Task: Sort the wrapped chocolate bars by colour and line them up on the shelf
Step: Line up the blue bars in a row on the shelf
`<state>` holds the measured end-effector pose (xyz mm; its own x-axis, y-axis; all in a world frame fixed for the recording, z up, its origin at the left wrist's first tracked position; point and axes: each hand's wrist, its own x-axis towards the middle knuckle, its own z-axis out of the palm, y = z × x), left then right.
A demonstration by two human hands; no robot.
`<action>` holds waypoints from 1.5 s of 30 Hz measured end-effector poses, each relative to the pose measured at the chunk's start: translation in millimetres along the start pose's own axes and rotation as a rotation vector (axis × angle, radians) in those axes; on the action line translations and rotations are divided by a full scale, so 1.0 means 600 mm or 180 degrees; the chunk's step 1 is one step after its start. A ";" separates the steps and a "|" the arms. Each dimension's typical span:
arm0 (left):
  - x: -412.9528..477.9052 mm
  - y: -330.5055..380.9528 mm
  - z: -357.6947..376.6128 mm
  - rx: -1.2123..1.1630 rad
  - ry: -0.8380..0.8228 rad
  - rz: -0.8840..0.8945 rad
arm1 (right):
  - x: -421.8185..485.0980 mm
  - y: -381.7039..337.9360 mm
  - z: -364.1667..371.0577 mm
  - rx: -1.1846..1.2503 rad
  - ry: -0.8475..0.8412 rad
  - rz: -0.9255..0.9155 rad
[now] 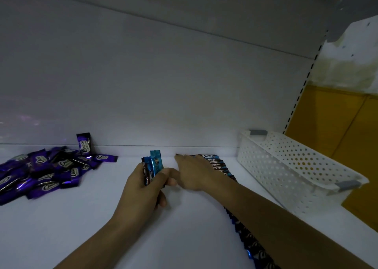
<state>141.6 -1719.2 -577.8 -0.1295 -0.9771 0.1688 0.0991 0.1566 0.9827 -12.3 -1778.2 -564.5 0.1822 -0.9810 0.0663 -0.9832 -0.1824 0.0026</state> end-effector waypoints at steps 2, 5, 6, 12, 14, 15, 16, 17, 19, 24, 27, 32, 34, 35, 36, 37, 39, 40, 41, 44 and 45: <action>0.001 0.001 -0.002 0.0084 -0.0018 0.0105 | -0.003 0.008 0.001 0.0104 0.0061 -0.0050; 0.005 0.004 -0.008 0.0094 -0.0003 0.0155 | -0.006 0.020 0.005 0.0269 -0.0144 -0.0087; 0.006 0.006 -0.009 0.0089 -0.0010 0.0123 | -0.007 0.024 0.005 0.0384 -0.0242 -0.0059; 0.010 0.012 -0.015 -0.0011 -0.0164 -0.0077 | -0.030 0.001 -0.043 0.3098 0.0148 0.0171; 0.010 0.012 -0.016 0.0027 -0.0227 -0.0076 | -0.045 -0.009 -0.059 0.3603 -0.0006 -0.0103; 0.009 0.011 -0.016 0.0037 -0.0248 -0.0064 | -0.052 -0.012 -0.063 0.3650 -0.0042 -0.0257; 0.009 0.011 -0.016 0.0028 -0.0252 -0.0056 | -0.057 -0.013 -0.066 0.3674 -0.0023 -0.0330; 0.008 0.011 -0.017 0.0001 -0.0226 -0.0068 | -0.059 -0.012 -0.069 0.3709 0.0046 -0.0310; 0.010 0.012 -0.019 -0.0174 -0.0110 -0.0155 | -0.064 -0.006 -0.074 0.3880 0.0148 -0.0133; 0.014 0.011 -0.021 -0.0247 0.0040 -0.0272 | -0.076 0.017 -0.067 0.4070 0.0117 0.0042; 0.015 0.012 -0.018 -0.0243 0.0016 -0.0348 | -0.084 0.024 -0.063 0.4180 0.0170 -0.0091; 0.014 0.008 -0.021 -0.0153 0.0059 -0.0239 | -0.092 0.029 -0.058 0.3839 0.0146 -0.0269; 0.011 0.005 -0.019 0.0097 0.0100 -0.0015 | -0.092 0.029 -0.059 0.3803 0.0150 -0.0333; 0.010 0.002 -0.017 0.0305 0.0130 0.0141 | -0.091 0.028 -0.062 0.3671 0.0139 -0.0394; 0.009 0.000 -0.015 0.0602 0.0156 0.0322 | -0.089 0.028 -0.066 0.3409 0.0080 -0.0481; 0.008 -0.002 -0.015 0.0966 0.0179 0.0516 | -0.085 0.029 -0.072 0.3053 -0.0031 -0.0571; 0.003 -0.005 -0.013 0.1574 0.0188 0.0825 | -0.066 0.037 -0.083 0.2372 -0.0121 -0.0557; 0.001 -0.006 -0.013 0.1686 0.0171 0.0847 | -0.051 0.047 -0.088 0.2167 0.0021 -0.0401; 0.001 -0.006 -0.013 0.1761 0.0150 0.0782 | -0.035 0.059 -0.093 0.2067 0.0246 -0.0166; 0.001 -0.010 -0.009 0.1987 0.0112 0.0592 | 0.013 0.092 -0.098 0.2384 0.0749 0.0489; 0.001 -0.012 -0.008 0.2009 0.0093 0.0598 | 0.027 0.097 -0.096 0.2415 0.0759 0.0593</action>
<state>145.4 -1721.6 -585.0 -0.1388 -0.9270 0.3484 -0.4815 0.3706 0.7943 -66.9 -1800.7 -506.0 -0.0747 -0.9749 0.2097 -0.7075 -0.0964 -0.7001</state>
